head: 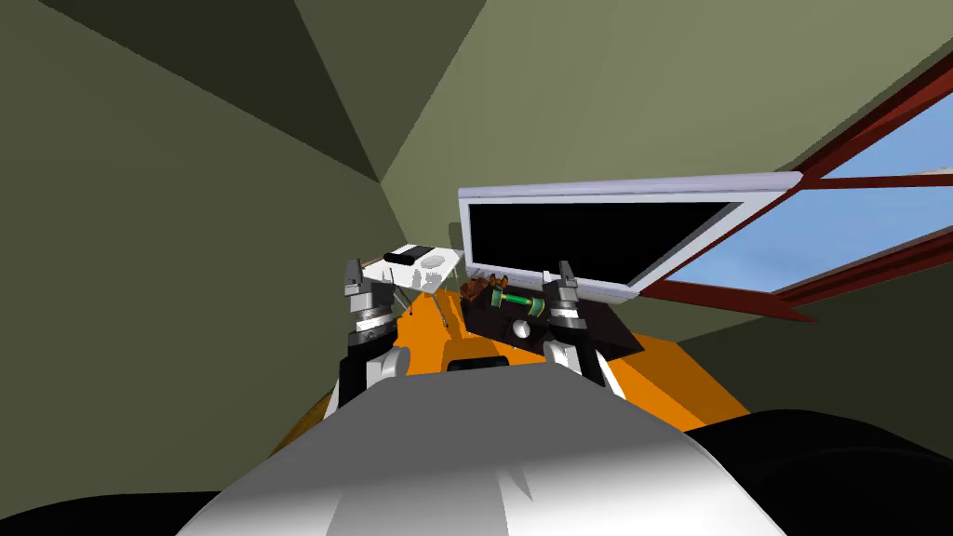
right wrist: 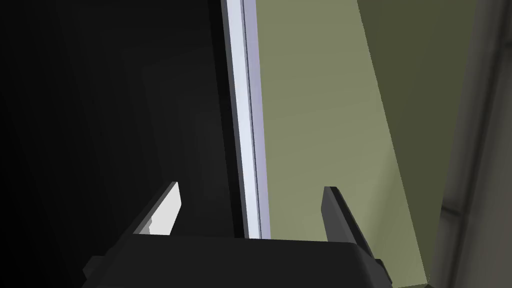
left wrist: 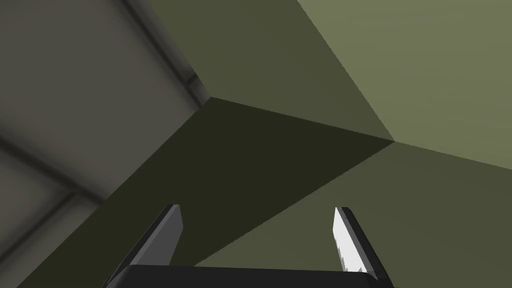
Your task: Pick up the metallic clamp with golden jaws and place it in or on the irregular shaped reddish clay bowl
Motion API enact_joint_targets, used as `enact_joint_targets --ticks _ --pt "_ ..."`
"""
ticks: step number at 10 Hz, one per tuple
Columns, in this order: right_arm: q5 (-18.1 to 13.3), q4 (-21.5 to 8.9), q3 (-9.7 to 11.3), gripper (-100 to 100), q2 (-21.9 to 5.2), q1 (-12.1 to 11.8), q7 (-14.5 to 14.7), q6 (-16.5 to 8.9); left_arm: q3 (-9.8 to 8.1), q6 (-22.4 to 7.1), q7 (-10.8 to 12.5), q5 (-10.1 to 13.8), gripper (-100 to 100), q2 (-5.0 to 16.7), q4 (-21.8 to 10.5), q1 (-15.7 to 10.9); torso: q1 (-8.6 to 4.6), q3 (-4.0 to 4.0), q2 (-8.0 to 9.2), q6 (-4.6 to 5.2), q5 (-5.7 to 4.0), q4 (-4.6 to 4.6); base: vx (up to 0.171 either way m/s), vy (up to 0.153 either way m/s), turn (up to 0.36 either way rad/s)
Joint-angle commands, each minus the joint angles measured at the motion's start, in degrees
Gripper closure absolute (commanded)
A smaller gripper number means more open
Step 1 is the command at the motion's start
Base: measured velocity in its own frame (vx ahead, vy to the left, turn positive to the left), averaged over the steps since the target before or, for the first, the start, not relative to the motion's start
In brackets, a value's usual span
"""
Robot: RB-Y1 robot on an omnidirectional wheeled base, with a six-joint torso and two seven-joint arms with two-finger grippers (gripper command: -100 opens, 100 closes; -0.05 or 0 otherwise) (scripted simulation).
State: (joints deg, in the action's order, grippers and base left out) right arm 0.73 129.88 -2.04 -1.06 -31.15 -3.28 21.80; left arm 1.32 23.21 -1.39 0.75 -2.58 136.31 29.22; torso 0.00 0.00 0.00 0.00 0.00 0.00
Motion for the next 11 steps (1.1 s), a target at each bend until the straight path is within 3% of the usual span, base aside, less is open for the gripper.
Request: enact_joint_targets --ticks 1,6,7,10,11 --pt "-0.05 -0.70 0.90 -100 -2.40 -0.59 0.85 1.52 0.00 0.00 0.00 0.00 0 0.00 0.00 0.00 0.00 0.00 0.00 0.00 0.00 0.00 -0.013 -0.051 -0.203" --pt "-0.37 -3.86 4.47 -100 -7.09 -2.21 4.95 8.25 -0.01 0.00 0.00 0.00 0 0.01 0.00 0.00 -0.31 -0.01 -0.02 0.02 -0.08 0.00 0.010 -0.086 -0.163" --pt "-0.37 -3.86 4.47 -100 -7.09 -2.21 4.95 8.51 -0.01 0.00 0.00 0.00 0 0.01 0.00 0.00 -0.26 -0.03 -0.06 0.01 -0.07 -0.01 0.027 -0.029 -0.053" --pt "-0.89 -7.07 6.85 -100 -10.25 -2.72 8.60 13.63 0.00 0.00 0.00 0.00 0 0.00 0.00 0.00 -0.02 -0.06 -0.10 0.00 -0.01 -0.02 0.038 0.002 -0.120" --pt "-0.89 -7.07 6.85 -100 -10.25 -2.72 8.60 14.17 0.00 0.00 0.00 0.00 0 0.00 0.00 0.00 0.05 -0.07 -0.13 0.00 0.00 -0.03 0.031 0.023 -0.032"
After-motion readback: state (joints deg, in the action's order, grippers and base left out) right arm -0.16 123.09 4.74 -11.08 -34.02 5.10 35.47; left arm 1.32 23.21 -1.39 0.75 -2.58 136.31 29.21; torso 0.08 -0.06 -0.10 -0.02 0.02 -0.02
